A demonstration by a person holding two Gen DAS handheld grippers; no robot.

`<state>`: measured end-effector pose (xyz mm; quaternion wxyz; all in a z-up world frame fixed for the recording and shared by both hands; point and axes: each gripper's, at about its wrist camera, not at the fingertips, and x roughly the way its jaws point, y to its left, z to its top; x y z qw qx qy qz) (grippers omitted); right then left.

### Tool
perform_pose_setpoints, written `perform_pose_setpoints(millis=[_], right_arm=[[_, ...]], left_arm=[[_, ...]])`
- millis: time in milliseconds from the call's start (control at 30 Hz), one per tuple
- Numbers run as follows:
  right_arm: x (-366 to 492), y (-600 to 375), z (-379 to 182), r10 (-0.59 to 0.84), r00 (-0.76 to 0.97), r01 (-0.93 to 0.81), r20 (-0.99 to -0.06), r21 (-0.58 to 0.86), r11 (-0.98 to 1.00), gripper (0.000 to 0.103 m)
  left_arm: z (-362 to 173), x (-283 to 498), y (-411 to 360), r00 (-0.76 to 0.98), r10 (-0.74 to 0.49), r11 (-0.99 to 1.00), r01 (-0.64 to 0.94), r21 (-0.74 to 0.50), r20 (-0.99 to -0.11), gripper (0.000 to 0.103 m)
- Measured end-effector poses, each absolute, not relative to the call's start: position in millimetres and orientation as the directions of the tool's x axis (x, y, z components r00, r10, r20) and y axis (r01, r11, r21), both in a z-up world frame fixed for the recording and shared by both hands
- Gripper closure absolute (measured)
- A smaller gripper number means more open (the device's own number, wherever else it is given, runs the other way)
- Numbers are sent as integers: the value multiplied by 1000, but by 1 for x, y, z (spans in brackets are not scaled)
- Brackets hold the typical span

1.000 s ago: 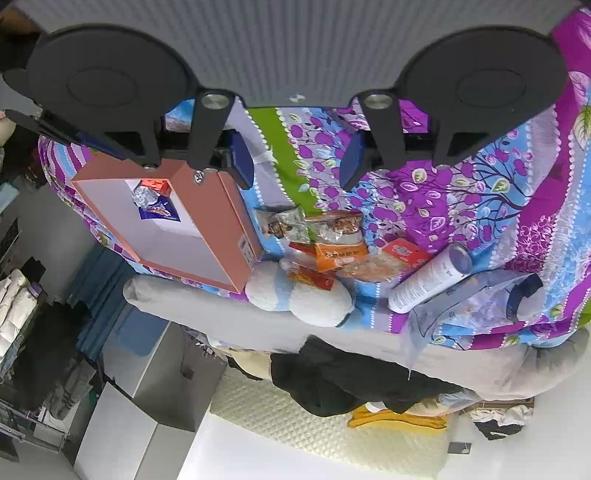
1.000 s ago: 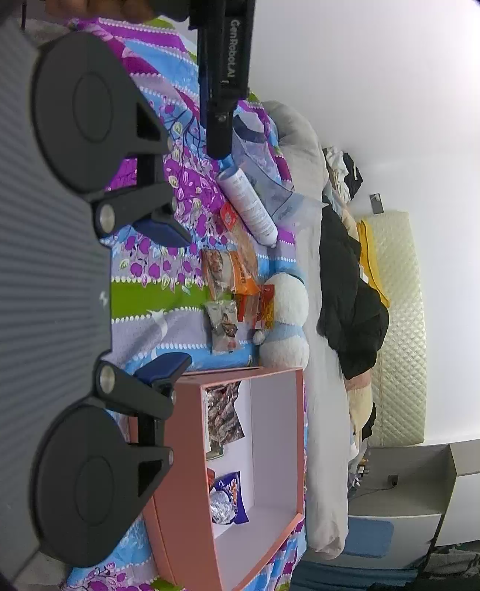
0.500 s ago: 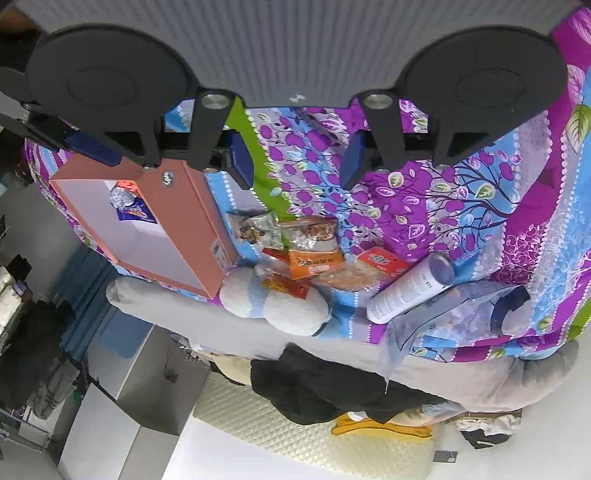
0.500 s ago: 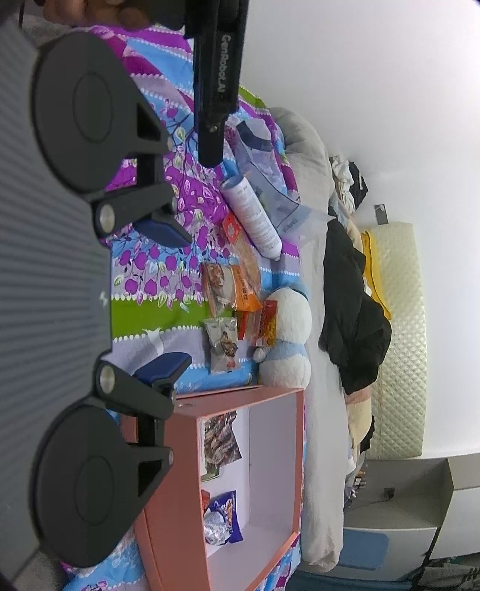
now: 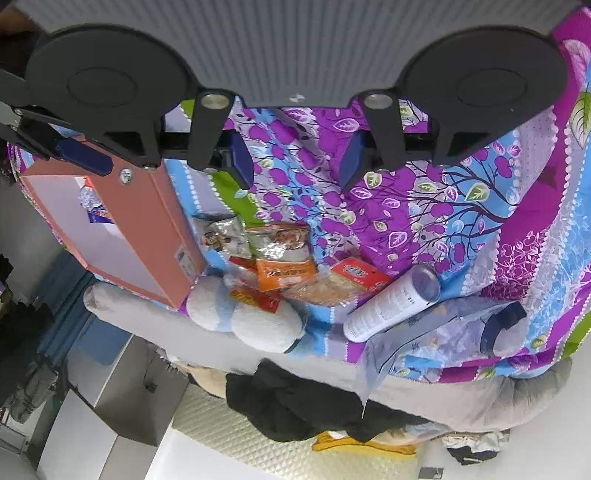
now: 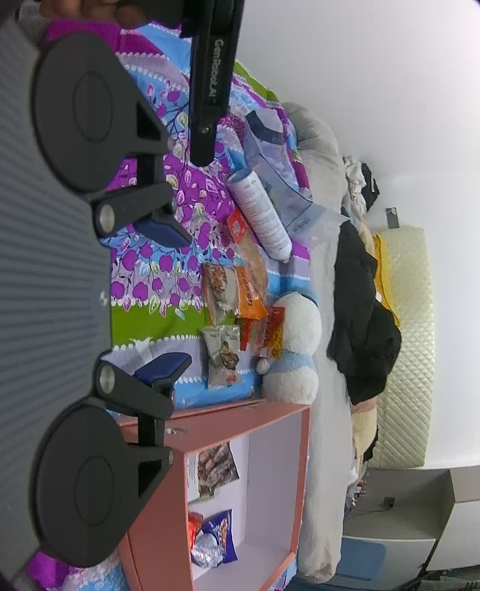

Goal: Organize snacks
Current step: 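Withdraw both tools from the pink box back toward the snack pile, then grasp the orange seasoning bag with the left tool while the right tool grasps the small clear bag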

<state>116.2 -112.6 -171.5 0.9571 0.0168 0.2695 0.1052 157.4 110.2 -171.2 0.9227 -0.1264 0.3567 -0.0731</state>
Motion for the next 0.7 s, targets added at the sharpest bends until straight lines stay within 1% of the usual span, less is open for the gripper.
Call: perform_pose_setpoints(millis=[433, 700], right_arm=[[165, -89, -198, 203, 821, -217, -533, 37, 975, 38], [200, -81, -222, 167, 812, -192, -559, 15, 981, 39]], left_arm=[[-208, 225, 123, 705, -212, 962, 27, -272, -677, 46], [-232, 270, 126, 690, -238, 953, 30, -301, -683, 46]])
